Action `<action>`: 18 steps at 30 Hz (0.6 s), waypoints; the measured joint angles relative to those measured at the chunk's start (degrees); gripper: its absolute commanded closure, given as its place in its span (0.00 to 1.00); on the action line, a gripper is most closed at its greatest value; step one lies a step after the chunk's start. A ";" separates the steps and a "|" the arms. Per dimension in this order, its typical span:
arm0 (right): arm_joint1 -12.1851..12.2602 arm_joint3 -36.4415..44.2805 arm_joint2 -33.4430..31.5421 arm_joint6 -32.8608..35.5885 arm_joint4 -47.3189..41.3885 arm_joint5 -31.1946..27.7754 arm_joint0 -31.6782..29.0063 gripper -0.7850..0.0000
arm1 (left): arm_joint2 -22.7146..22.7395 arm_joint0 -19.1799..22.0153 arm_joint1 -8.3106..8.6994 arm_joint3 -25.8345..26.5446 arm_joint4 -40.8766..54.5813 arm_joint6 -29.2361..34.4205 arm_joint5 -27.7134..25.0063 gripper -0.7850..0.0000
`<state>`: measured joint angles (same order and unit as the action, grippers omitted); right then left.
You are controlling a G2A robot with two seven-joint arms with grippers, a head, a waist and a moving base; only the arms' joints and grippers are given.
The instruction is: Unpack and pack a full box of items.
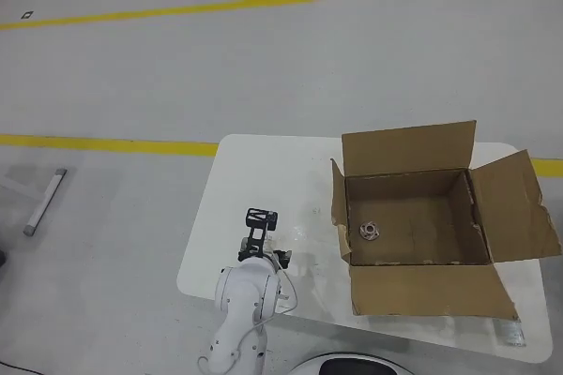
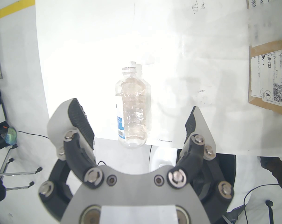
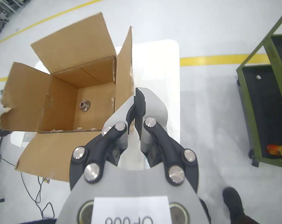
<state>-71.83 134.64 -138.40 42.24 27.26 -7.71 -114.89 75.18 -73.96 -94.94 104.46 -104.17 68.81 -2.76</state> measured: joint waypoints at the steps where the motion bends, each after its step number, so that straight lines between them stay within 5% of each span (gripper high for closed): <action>1: 0.15 -0.01 -0.01 0.20 -0.78 -1.65 0.45 1.00 | 0.00 0.00 0.00 0.00 0.00 0.00 0.00 0.00; 9: 1.91 0.01 14.88 3.54 11.86 -9.43 6.60 1.00 | 0.00 0.00 0.00 0.00 0.00 0.00 0.00 0.00; 18: 1.96 0.01 44.12 4.50 41.14 2.55 14.90 1.00 | 0.00 0.00 0.00 0.00 0.00 0.00 0.00 0.00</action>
<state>-69.87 134.64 -94.28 46.74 68.40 -5.16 -99.99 75.18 -73.96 -94.94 104.46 -104.17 68.81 -2.76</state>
